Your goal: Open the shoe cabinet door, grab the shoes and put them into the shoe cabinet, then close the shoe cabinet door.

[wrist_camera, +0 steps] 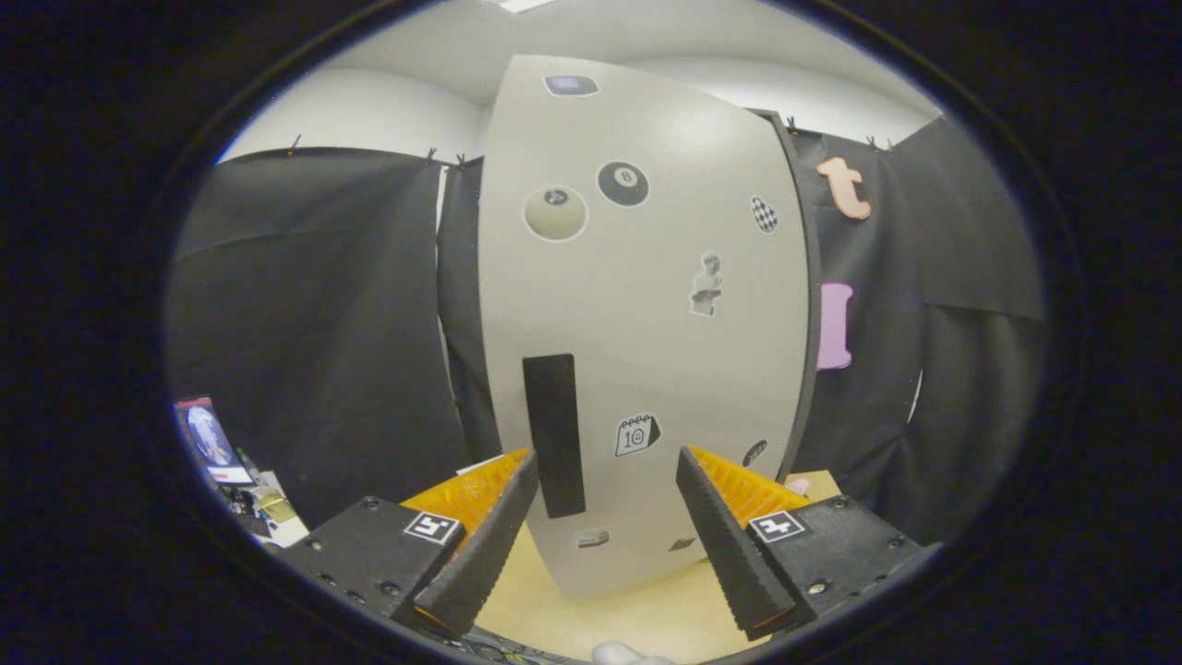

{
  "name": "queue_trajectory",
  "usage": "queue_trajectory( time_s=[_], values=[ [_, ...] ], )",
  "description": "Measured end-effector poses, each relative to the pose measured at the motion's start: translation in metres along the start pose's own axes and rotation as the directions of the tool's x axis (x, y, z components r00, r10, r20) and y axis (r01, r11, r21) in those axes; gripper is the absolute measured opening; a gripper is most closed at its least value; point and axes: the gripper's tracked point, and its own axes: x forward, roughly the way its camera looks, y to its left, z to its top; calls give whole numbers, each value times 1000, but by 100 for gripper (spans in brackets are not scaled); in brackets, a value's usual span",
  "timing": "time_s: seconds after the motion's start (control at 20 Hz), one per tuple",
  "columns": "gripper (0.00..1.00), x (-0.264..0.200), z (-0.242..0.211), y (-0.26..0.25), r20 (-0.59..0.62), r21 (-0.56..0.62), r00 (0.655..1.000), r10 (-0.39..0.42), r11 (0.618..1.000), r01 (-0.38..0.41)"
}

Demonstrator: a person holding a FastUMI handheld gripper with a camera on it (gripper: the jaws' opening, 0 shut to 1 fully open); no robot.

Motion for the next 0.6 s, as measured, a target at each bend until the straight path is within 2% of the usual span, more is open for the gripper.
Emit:
queue_trajectory(
  time_s=[0.2,0.6],
  values=[
    [99,4,-2,6,-11,-5,1000,-14,1000,14],
    [99,-4,-5,-25,5,71,996,-86,994,86]
  ],
)
